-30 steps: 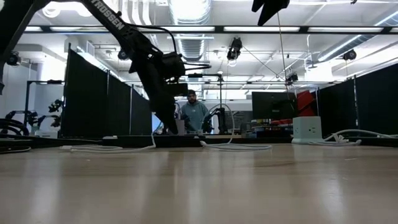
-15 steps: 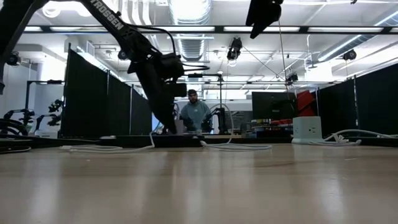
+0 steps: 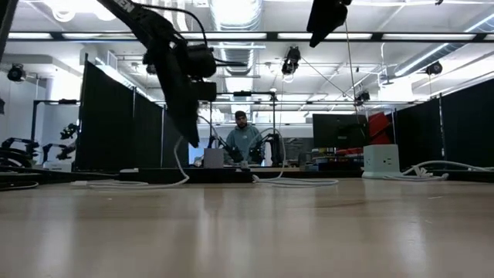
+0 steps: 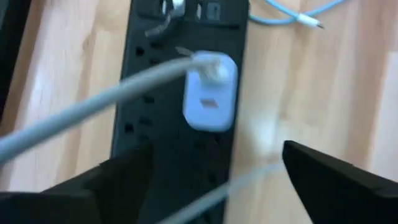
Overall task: Insert USB
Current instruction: Insert the top black charger cable into the black outlet extension
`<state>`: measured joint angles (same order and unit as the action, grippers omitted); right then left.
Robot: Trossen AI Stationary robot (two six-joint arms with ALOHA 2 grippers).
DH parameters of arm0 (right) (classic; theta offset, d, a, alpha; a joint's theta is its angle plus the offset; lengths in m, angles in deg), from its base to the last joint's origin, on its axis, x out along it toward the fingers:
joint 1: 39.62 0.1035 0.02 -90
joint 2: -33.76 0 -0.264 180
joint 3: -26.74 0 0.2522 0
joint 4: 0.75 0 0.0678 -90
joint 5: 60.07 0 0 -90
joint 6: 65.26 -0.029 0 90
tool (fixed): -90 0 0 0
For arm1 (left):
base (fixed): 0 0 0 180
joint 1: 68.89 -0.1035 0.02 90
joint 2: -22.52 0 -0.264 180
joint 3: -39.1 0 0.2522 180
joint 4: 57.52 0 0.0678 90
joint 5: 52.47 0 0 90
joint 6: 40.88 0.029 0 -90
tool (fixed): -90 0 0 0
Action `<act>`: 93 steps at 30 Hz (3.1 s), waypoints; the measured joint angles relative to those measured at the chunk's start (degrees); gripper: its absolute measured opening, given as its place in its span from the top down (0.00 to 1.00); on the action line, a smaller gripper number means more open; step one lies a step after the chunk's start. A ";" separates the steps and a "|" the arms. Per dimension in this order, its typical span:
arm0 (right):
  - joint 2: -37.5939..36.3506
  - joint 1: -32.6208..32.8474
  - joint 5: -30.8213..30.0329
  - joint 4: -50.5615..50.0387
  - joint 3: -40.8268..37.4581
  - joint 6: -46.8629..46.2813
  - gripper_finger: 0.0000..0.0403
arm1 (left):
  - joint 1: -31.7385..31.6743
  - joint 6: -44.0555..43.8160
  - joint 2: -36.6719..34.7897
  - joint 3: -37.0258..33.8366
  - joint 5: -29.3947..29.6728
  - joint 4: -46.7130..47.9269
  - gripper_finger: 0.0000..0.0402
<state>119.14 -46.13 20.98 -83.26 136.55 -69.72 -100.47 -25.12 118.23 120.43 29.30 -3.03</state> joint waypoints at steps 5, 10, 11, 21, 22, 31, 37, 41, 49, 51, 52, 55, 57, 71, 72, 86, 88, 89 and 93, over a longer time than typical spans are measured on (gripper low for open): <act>0.00 -0.02 -0.01 0.02 0.00 2.53 0.10 | 2.09 -5.96 -5.10 0.06 1.83 11.67 0.09; 0.00 -0.02 -0.02 0.02 0.00 4.98 0.10 | 6.81 -16.43 -9.33 0.13 3.46 22.87 0.14; 0.00 -0.02 -0.01 0.02 0.00 5.35 0.10 | 8.05 -19.33 -10.09 0.13 4.12 24.41 0.15; 0.00 -0.02 0.20 0.01 -0.63 8.64 0.10 | 18.38 -38.86 -14.65 -0.36 7.53 23.32 0.22; 0.00 -0.02 0.53 -0.10 -0.79 8.60 0.10 | 18.88 -39.88 -14.76 -0.40 4.97 21.82 0.22; -0.55 2.47 7.88 -7.52 -4.53 1.03 0.10 | 30.73 -45.97 -17.33 -0.65 -7.46 23.26 0.22; -2.15 8.31 7.72 -1.91 -12.23 -2.16 0.10 | 39.54 -52.24 -17.34 -4.25 -2.85 34.45 0.22; -2.49 11.89 7.69 3.26 -17.84 -5.21 0.10 | 47.22 -46.54 -17.34 -6.61 -0.76 34.55 0.22; -1.77 19.66 6.45 3.93 -24.92 -19.70 0.10 | 55.57 -37.11 -16.99 -14.00 -0.31 35.76 0.22; -1.76 22.11 5.22 4.04 -25.66 -23.94 0.10 | 55.85 -32.57 -16.71 -17.04 -1.38 35.59 0.22; -1.73 23.30 4.77 4.17 -25.79 -26.05 0.10 | 55.85 -30.53 -16.61 -18.52 -1.84 35.69 0.22; -1.73 26.28 4.41 4.95 -25.51 -33.20 0.10 | 55.85 -26.16 -16.37 -23.30 -2.20 34.67 0.22; -1.73 27.82 4.31 5.05 -25.20 -38.37 0.10 | 55.85 -24.17 -16.34 -26.13 -1.71 33.46 0.22; -1.73 37.06 2.75 5.54 -24.26 -66.35 0.10 | 55.68 -26.70 -15.25 -28.87 2.51 21.87 0.22; -1.73 37.24 2.78 5.65 -24.26 -67.13 0.10 | 55.68 -26.90 -14.74 -29.20 1.67 21.45 0.22; -1.73 39.07 1.38 8.02 -24.24 -72.90 0.10 | 55.71 -26.67 1.56 -26.57 1.27 22.17 0.29; -1.73 39.28 1.41 8.00 -24.24 -72.92 0.10 | 55.71 -25.38 2.40 -25.40 2.51 22.81 0.42; -1.73 39.28 1.42 8.00 -24.24 -72.92 0.10 | 55.70 -24.92 2.40 -25.01 3.22 22.85 0.51; -1.70 39.27 1.41 7.79 -23.19 -72.04 0.10 | 55.56 -24.00 1.58 -22.59 6.98 21.60 0.91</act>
<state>117.44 -6.86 22.39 -75.47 113.36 -141.76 -44.91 -49.13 119.81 97.84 36.28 18.56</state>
